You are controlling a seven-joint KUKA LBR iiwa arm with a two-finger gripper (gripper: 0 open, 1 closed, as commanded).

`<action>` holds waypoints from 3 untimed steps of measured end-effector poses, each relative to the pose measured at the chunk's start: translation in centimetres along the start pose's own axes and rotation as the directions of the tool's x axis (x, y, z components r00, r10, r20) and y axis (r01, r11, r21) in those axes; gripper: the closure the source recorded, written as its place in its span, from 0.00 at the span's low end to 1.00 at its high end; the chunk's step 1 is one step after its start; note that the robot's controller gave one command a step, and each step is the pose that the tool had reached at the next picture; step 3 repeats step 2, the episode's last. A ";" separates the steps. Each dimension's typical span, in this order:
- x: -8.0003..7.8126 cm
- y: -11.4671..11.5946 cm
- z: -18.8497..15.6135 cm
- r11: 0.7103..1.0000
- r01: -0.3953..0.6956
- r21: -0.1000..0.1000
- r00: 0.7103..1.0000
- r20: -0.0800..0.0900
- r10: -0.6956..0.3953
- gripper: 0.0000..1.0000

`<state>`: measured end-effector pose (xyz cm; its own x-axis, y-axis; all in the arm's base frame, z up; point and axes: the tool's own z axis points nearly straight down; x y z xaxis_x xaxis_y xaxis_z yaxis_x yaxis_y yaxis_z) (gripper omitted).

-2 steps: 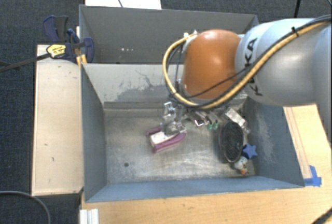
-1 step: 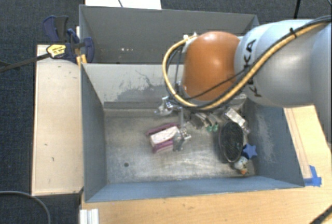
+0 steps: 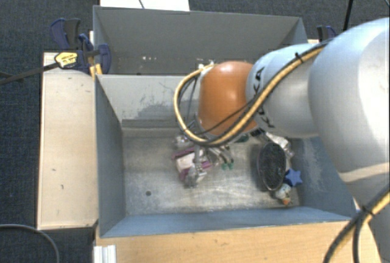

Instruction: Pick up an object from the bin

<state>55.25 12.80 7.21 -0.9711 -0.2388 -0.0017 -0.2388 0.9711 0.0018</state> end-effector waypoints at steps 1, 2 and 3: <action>-0.2 -0.1 -0.4 1.000 -0.002 0.000 1.000 0.007 0.002 1.00; -1.1 -5.0 -19.0 0.964 0.267 0.005 0.964 0.007 -0.267 1.00; -1.1 -5.0 -19.0 0.964 0.267 0.005 0.964 0.007 -0.267 1.00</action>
Offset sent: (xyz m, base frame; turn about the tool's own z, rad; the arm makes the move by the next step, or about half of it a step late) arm 0.0000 0.0000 0.0000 0.0000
